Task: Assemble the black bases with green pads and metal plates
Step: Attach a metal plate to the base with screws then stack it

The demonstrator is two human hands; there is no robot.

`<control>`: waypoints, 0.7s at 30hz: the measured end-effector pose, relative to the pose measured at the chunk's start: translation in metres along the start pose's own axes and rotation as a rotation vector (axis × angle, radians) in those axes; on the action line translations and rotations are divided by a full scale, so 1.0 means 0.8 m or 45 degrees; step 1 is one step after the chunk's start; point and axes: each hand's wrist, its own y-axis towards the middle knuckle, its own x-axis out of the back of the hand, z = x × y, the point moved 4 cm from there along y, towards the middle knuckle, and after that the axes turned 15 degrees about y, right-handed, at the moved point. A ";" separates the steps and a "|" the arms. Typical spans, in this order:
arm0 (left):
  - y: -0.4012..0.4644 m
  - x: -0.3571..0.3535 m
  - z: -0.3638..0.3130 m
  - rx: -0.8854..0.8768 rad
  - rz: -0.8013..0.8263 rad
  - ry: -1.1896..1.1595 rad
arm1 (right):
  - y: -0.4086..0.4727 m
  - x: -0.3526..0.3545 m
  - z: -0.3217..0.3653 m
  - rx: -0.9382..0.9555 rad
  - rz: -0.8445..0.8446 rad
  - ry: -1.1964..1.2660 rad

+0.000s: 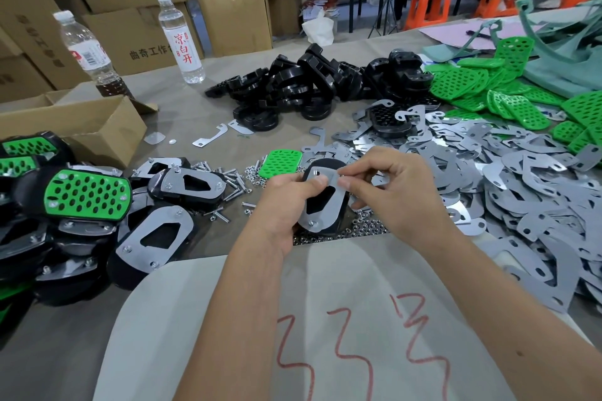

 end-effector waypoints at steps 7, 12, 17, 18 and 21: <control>0.000 -0.002 0.000 -0.026 -0.006 0.018 | 0.001 -0.002 0.004 0.055 0.085 -0.031; -0.003 -0.002 -0.002 -0.005 0.022 0.063 | 0.004 0.006 0.007 0.057 0.251 -0.086; -0.006 -0.005 -0.004 0.001 0.026 0.077 | 0.004 0.009 0.006 0.093 0.132 -0.144; -0.006 -0.005 -0.004 0.000 0.025 0.074 | 0.004 0.008 0.006 0.118 0.120 -0.170; -0.005 -0.005 -0.004 -0.010 0.016 0.083 | 0.004 0.006 0.005 0.161 0.108 -0.221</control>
